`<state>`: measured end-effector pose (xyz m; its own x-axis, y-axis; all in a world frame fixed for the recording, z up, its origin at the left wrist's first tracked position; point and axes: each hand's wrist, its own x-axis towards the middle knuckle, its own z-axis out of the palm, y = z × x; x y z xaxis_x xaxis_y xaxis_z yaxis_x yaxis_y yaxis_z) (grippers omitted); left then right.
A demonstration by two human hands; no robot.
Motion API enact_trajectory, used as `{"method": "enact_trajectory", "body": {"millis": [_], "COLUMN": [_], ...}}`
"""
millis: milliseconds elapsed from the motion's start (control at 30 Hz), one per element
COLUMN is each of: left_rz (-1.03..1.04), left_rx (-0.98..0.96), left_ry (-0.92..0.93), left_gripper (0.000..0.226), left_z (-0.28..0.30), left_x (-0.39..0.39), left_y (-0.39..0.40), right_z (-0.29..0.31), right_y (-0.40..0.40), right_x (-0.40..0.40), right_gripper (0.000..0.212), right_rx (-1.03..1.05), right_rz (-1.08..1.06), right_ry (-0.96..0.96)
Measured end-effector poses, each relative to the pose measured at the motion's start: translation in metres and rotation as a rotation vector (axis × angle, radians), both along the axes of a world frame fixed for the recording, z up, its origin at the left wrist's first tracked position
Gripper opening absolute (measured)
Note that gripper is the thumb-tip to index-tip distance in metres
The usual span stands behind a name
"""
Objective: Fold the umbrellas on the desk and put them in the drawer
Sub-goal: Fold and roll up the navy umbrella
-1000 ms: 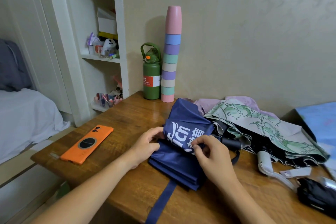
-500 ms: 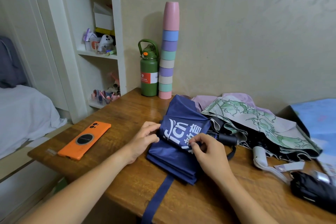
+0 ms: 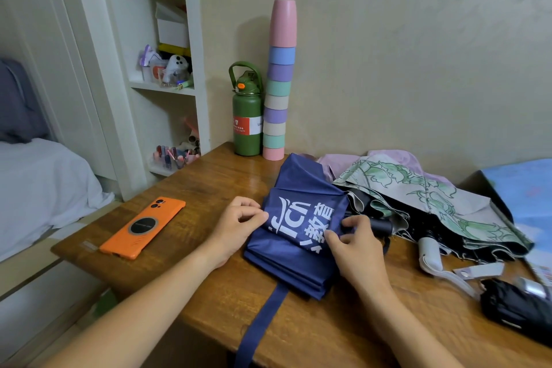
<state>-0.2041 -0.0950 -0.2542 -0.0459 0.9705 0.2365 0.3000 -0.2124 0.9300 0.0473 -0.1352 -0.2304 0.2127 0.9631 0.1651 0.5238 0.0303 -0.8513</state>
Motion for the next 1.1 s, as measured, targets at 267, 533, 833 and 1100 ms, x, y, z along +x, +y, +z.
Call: {"method": "enact_trajectory", "body": {"millis": [267,533,833,1100], "left_rz": [-0.03,-0.115,-0.003,0.04], "left_rx": [0.028,0.048,-0.066,0.08], "left_ry": [0.062,-0.045,-0.057,0.384], "left_gripper": [0.042,0.009,0.017,0.029], "left_z": [0.0,0.004,0.003,0.0], "left_x": [0.004,-0.004,0.002,0.011], "left_y": [-0.001,-0.005,-0.007,-0.008], "right_z": [0.023,0.023,0.029,0.026], "right_y": [-0.001,0.003,0.0,0.0], "right_x": [0.014,0.013,0.02,0.024], "right_gripper": [0.032,0.031,0.034,0.052], "right_rx": [-0.383,-0.288,-0.522,-0.551], "right_rz": [0.174,0.168,0.265,0.293], "right_ry": [0.358,0.389,0.222,-0.312]}}
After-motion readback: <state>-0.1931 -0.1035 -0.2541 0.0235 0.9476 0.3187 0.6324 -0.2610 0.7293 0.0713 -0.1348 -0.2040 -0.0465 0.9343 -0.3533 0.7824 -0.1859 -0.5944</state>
